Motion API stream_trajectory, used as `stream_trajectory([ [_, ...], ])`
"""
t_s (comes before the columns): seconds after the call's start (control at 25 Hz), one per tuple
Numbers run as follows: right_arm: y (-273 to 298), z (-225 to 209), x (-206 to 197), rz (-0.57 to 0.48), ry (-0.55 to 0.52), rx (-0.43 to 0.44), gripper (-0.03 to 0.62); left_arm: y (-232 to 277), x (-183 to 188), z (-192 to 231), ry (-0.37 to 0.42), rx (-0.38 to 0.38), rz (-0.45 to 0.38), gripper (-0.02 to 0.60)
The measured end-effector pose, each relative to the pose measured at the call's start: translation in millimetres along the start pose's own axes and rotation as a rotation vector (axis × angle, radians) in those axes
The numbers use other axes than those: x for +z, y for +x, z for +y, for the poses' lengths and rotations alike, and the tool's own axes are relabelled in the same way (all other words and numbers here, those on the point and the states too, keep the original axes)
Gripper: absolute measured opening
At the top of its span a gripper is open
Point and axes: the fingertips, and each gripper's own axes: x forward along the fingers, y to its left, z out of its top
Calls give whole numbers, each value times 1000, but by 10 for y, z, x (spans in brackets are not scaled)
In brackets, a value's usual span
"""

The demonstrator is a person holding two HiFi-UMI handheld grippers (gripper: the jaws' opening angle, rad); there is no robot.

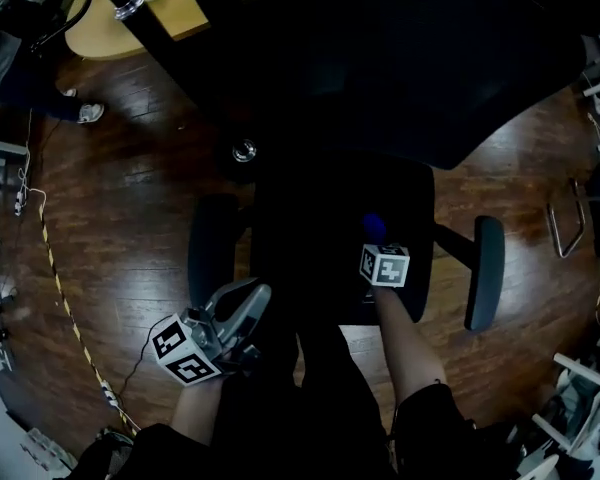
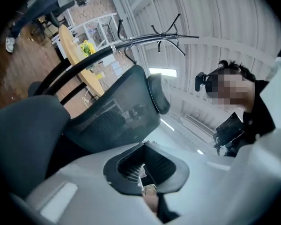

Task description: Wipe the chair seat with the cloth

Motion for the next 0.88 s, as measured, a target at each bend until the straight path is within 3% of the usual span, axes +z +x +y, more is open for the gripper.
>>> stream_trajectory([
  [0.16, 317, 1404, -147, 14, -78, 265, 35, -389, 175, 0, 33, 80, -109, -11],
  [0.36, 458, 2471, -563, 99, -143, 407, 35, -841, 337, 26, 49, 140, -191, -11],
  [0.68, 483, 2540, -681, 27, -183, 404, 35, -1007, 300, 22, 53, 142, -200, -11],
  [0.88, 415, 2071, -698, 32, -137, 310, 35, -815, 266, -28, 46, 98, -153, -11],
])
